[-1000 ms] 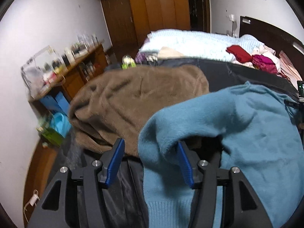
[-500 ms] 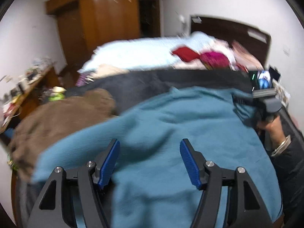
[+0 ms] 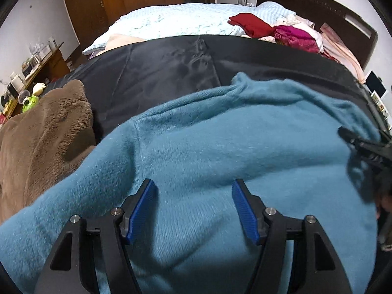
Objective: Fold clothes
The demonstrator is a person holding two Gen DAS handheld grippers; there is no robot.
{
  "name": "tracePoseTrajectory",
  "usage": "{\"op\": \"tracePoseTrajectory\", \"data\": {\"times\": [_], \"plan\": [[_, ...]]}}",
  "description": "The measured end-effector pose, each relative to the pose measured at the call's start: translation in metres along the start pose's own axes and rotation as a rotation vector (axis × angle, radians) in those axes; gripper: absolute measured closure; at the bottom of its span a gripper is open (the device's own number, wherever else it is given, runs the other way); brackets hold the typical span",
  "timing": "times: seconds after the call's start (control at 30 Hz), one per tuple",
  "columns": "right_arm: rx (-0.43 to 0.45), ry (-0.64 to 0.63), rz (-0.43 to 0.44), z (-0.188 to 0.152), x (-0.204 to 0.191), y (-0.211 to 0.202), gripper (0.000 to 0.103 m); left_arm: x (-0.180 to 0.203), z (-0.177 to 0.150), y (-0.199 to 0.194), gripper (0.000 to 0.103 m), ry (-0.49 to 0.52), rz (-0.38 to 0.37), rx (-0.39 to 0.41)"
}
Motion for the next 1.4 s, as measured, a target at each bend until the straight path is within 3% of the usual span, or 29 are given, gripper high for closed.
{"op": "tracePoseTrajectory", "data": {"times": [0.23,0.57,0.7,0.97,1.2,1.4], "plan": [[-0.016,0.044,-0.008,0.007,0.009,0.010,0.000,-0.009,0.010,0.007,0.032,0.008,-0.026,0.049],[0.036,-0.036,-0.202,0.023,0.000,0.014,0.000,-0.015,0.019,0.015,0.030,0.032,-0.046,0.139],[0.059,-0.020,-0.134,0.009,-0.003,-0.003,0.000,-0.016,0.019,0.015,0.030,0.029,-0.050,0.141],[0.102,0.153,-0.042,-0.081,0.064,-0.086,0.000,-0.013,0.020,0.015,0.030,0.030,-0.051,0.142],[0.126,0.401,-0.055,-0.178,0.141,-0.153,0.000,-0.011,0.018,0.014,0.028,0.035,-0.058,0.141],[0.099,0.430,-0.082,-0.232,0.151,-0.179,0.002,-0.011,0.018,0.014,0.028,0.037,-0.060,0.141]]}}
Point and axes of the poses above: each gripper's, at about its wrist camera, not at the fingertips, and y roughly the way its jaws point, x to its right, z to its top, the point moved 6 cm from there along y, roughly the way its jaws point, and after that the axes turned 2 degrees about -y, right-handed, at the moved point
